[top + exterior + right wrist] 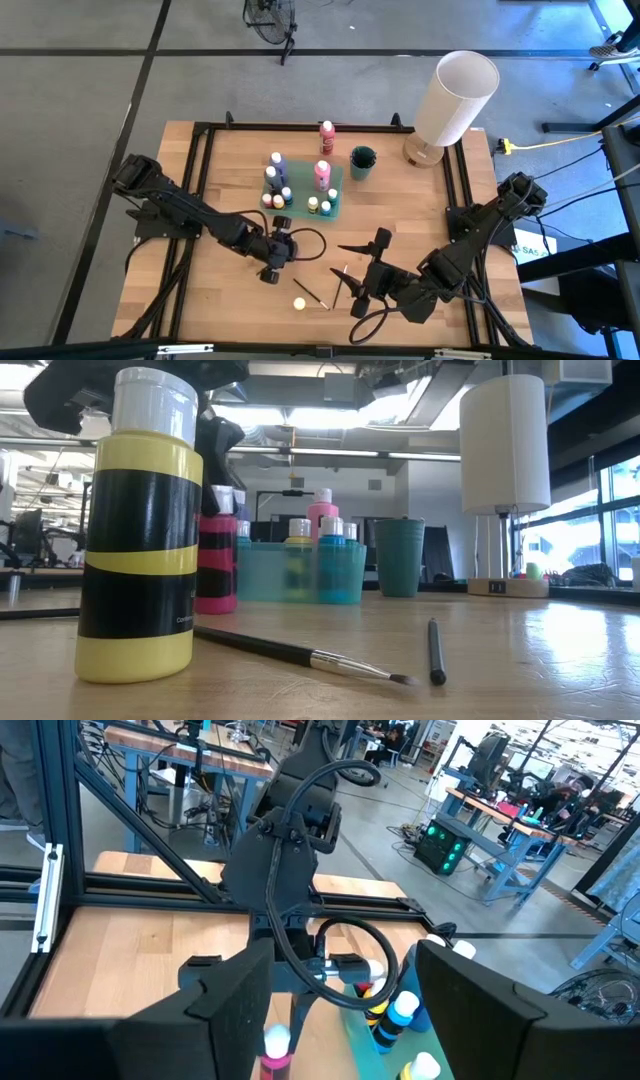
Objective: Pick & Place Paint Supplies
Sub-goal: Put the small dark pink bottle into the green bin
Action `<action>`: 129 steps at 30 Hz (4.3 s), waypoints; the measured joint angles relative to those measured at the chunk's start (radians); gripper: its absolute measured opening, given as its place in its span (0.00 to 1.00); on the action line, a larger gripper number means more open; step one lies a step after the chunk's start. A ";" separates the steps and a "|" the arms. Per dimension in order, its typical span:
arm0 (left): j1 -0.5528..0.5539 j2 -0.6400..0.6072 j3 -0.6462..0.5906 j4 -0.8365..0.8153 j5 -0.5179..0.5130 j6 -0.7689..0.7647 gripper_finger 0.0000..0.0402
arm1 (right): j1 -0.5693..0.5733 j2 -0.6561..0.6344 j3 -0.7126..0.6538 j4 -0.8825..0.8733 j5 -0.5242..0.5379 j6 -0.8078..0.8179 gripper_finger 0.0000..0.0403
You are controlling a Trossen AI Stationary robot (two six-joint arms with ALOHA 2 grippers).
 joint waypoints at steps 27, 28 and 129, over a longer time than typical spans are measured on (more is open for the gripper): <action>0.212 -0.345 0.231 -0.236 -0.152 0.066 0.29 | 0.000 0.000 0.000 -0.002 0.000 0.000 0.61; 0.250 -0.345 0.231 -0.237 -0.140 0.081 0.29 | 0.000 0.000 0.000 -0.002 0.000 0.000 0.61; 0.651 -0.122 0.059 -0.047 0.278 0.150 0.29 | 0.000 0.000 0.000 -0.003 -0.105 -0.019 0.61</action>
